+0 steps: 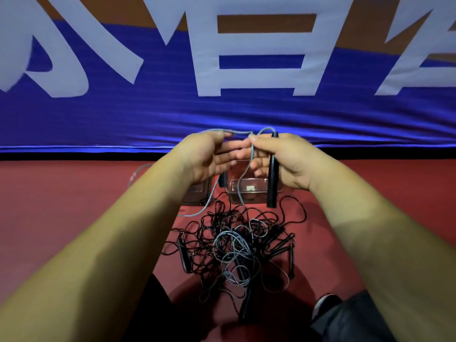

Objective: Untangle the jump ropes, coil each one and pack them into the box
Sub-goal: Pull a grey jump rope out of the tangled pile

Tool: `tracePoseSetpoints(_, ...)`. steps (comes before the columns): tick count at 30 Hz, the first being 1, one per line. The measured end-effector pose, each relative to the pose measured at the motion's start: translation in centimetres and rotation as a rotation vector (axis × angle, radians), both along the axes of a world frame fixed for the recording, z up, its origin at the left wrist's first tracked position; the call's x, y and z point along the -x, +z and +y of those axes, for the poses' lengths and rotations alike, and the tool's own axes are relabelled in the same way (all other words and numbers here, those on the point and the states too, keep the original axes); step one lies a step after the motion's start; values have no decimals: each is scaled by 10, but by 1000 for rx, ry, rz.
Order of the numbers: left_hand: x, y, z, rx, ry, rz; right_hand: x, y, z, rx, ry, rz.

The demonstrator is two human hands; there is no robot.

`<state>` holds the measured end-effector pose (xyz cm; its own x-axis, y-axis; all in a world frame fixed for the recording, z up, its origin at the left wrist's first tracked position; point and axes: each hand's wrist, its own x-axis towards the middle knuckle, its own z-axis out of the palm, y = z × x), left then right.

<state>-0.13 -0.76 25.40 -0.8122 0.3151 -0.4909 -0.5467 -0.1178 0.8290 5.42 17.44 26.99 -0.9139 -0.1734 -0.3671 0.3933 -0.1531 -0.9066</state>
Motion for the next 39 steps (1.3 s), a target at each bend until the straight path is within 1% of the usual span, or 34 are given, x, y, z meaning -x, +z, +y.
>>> tracePoseSetpoints(2, -10, 3, 6, 77, -168, 51, 5, 3, 0, 110, -120, -24)
tracePoseSetpoints(3, -14, 4, 10, 73, -213, 78, 6, 5, 1, 171, -169, -48)
tracePoseSetpoints(5, -19, 4, 15, 30, -242, 122, 9, 6, 2, 284, -263, -86)
tracePoseSetpoints(7, -18, 0, 16, 58, -289, 189, 12, 6, 5, 383, -346, -95)
tracePoseSetpoints(8, -18, -3, 15, 124, -355, 253, 13, 6, 7, 431, -379, -94)
tracePoseSetpoints(10, -20, -11, 13, 295, -572, 372, 15, 5, 13, 524, -440, -85)
tracePoseSetpoints(12, -27, -17, 12, 421, -785, 397, 18, 5, 21, 574, -489, -62)
tracePoseSetpoints(13, -31, -18, 13, 433, -851, 398, 18, 5, 24, 561, -499, -46)
tracePoseSetpoints(15, -33, -18, 14, 346, -859, 432, 19, 5, 28, 498, -501, -23)
tracePoseSetpoints(17, -35, -11, 18, 240, -773, 411, 18, 5, 31, 499, -505, -24)
tracePoseSetpoints(18, -33, -9, 21, 228, -696, 370, 17, 5, 31, 539, -510, -32)
tracePoseSetpoints(19, -32, -8, 24, 260, -615, 353, 17, 6, 32, 590, -514, -44)
tracePoseSetpoints(21, -29, -13, 26, 456, -524, 432, 16, 7, 33, 659, -499, -68)
tracePoseSetpoints(22, -30, -16, 27, 543, -533, 494, 15, 8, 33, 662, -478, -75)
tracePoseSetpoints(23, -32, -19, 28, 574, -561, 536, 14, 9, 33, 651, -452, -78)
tracePoseSetpoints(24, -33, -23, 28, 557, -600, 551, 13, 10, 33, 643, -427, -78)
tracePoseSetpoints(27, -40, -32, 31, 497, -694, 491, 12, 13, 33, 693, -397, -70)
tracePoseSetpoints(29, -39, -36, 32, 510, -756, 516, 14, 15, 36, 753, -414, -66)
tracePoseSetpoints(31, -40, -35, 31, 543, -864, 538, 16, 13, 38, 791, -447, -60)
tracePoseSetpoints(32, -40, -35, 30, 539, -896, 535, 17, 11, 40, 778, -471, -59)
tracePoseSetpoints(33, -40, -33, 30, 501, -891, 514, 19, 8, 41, 720, -487, -56)
tracePoseSetpoints(34, -40, -30, 29, 440, -860, 467, 22, 5, 42, 600, -497, -59)
tracePoseSetpoints(36, -37, -20, 29, 306, -747, 366, 27, -3, 43, 211, -473, -104)
tracePoseSetpoints(37, -34, -14, 27, 249, -676, 344, 28, -8, 43, 8, -424, -157)
tracePoseSetpoints(38, -30, -7, 26, 191, -597, 334, 27, -13, 43, -151, -347, -223)
tracePoseSetpoints(39, -26, -1, 23, 132, -513, 331, 23, -16, 42, -247, -260, -287)
